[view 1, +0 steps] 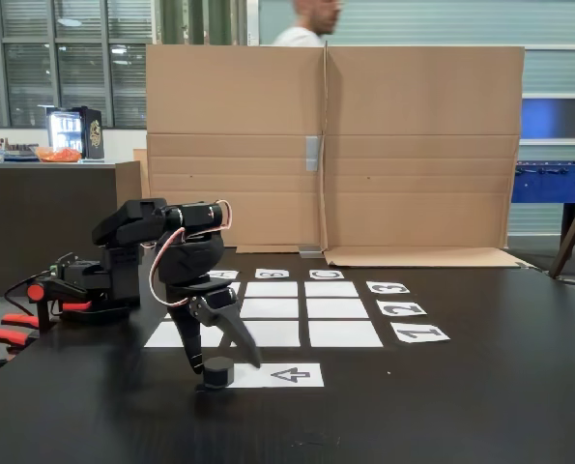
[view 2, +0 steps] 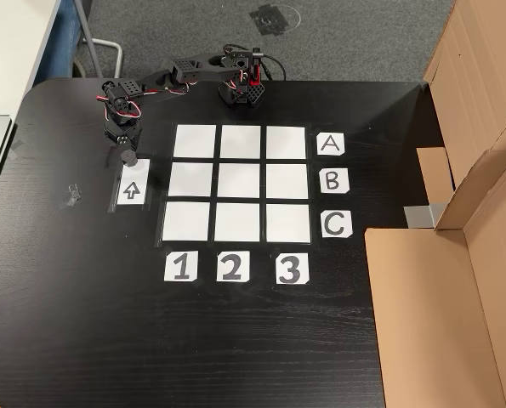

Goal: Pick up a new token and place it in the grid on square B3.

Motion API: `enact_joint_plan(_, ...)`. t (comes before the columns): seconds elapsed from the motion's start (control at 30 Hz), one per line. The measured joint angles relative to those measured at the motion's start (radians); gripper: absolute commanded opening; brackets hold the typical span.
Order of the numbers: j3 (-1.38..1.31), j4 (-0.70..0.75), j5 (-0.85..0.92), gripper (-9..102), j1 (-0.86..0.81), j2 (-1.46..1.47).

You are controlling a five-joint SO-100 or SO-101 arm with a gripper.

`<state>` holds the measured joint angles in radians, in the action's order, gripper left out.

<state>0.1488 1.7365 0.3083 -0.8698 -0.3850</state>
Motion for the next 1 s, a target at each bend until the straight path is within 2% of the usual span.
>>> enact_joint_plan(0.07,0.000,-0.002,0.000,1,0.000,0.000)
enact_joint_plan(0.37,0.000,0.002,0.000,1,0.000,0.000)
enact_joint_plan(0.4,0.000,0.002,0.000,3,0.000,0.000)
enact_joint_plan(0.47,0.000,0.002,0.002,20,0.000,0.000)
enact_joint_plan(0.57,0.000,0.002,0.015,33,0.005,0.000)
enact_joint_plan(1.0,0.000,0.002,0.028,44,0.078,0.000)
